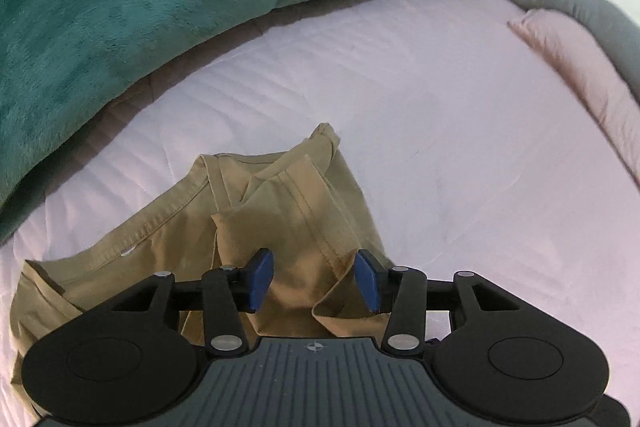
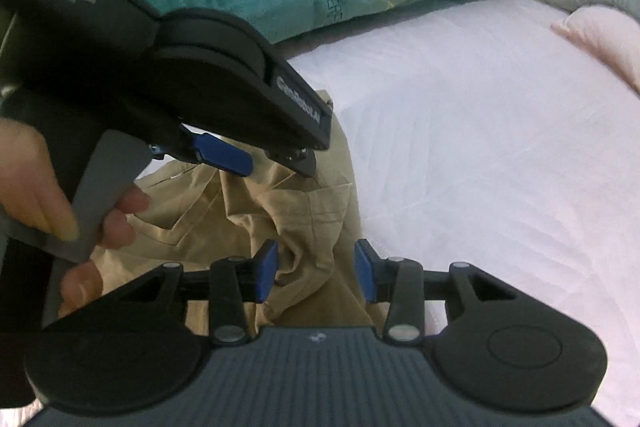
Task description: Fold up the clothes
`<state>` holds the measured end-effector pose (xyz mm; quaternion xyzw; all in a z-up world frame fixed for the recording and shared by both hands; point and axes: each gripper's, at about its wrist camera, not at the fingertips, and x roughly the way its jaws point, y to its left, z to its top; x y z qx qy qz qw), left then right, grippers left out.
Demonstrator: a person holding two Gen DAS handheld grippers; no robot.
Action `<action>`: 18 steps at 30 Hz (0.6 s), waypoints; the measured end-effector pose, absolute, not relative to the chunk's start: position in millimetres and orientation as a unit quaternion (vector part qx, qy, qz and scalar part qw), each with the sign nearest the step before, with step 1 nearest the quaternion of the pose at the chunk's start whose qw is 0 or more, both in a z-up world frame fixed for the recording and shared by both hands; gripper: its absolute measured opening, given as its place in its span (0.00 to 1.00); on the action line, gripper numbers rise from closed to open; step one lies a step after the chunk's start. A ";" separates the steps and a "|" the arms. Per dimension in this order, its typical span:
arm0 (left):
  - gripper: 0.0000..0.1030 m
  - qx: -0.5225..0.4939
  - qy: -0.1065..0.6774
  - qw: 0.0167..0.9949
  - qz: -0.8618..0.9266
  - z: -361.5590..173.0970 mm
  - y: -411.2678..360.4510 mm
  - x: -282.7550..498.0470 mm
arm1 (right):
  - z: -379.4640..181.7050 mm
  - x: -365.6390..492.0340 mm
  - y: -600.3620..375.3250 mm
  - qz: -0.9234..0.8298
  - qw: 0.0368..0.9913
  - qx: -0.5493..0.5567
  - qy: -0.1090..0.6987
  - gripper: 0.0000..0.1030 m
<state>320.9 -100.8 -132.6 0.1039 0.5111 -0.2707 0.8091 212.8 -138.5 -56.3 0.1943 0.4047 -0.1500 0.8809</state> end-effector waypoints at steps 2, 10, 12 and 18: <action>0.46 0.115 0.508 0.811 -0.269 -134.4 -103.2 320.8 | -57.2 212.4 -140.0 -0.141 0.885 0.197 0.398 0.36; 0.15 0.120 0.486 0.826 -0.260 -131.0 -94.6 319.2 | -49.0 215.6 -126.1 -0.121 0.906 0.156 0.375 0.07; 0.11 0.114 0.477 0.832 -0.258 -128.2 -87.2 318.3 | -45.9 216.9 -121.2 -0.121 0.912 0.144 0.364 0.07; 0.11 0.078 0.460 0.851 -0.239 -117.2 -55.3 318.3 | -34.6 222.2 -99.1 -0.097 0.926 0.106 0.350 0.07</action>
